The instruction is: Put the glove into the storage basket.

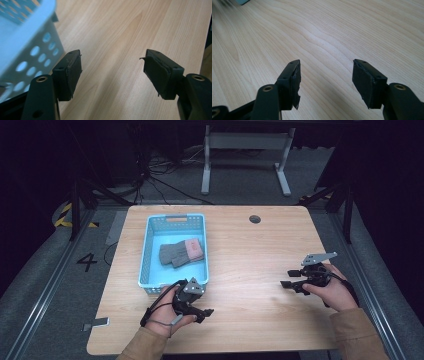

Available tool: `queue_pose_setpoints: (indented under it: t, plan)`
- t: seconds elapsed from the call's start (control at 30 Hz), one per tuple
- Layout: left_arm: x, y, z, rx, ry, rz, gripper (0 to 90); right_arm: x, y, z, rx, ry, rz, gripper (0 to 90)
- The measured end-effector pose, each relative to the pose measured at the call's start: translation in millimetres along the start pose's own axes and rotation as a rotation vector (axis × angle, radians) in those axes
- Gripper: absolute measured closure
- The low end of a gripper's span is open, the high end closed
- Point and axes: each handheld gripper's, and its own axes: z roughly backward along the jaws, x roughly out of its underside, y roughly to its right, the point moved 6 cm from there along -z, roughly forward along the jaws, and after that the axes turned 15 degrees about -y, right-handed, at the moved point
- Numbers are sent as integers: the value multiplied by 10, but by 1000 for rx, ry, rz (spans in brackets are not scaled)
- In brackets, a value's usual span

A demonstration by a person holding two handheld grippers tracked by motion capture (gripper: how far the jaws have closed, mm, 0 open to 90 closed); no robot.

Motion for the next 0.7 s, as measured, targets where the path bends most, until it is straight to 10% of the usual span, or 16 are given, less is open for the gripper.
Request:
queue_pose_setpoints:
  t: [0.7]
  plan:
    - [102, -93, -158, -8, -24, 78, 312, 23, -2, -67, 4, -28, 6, 403]
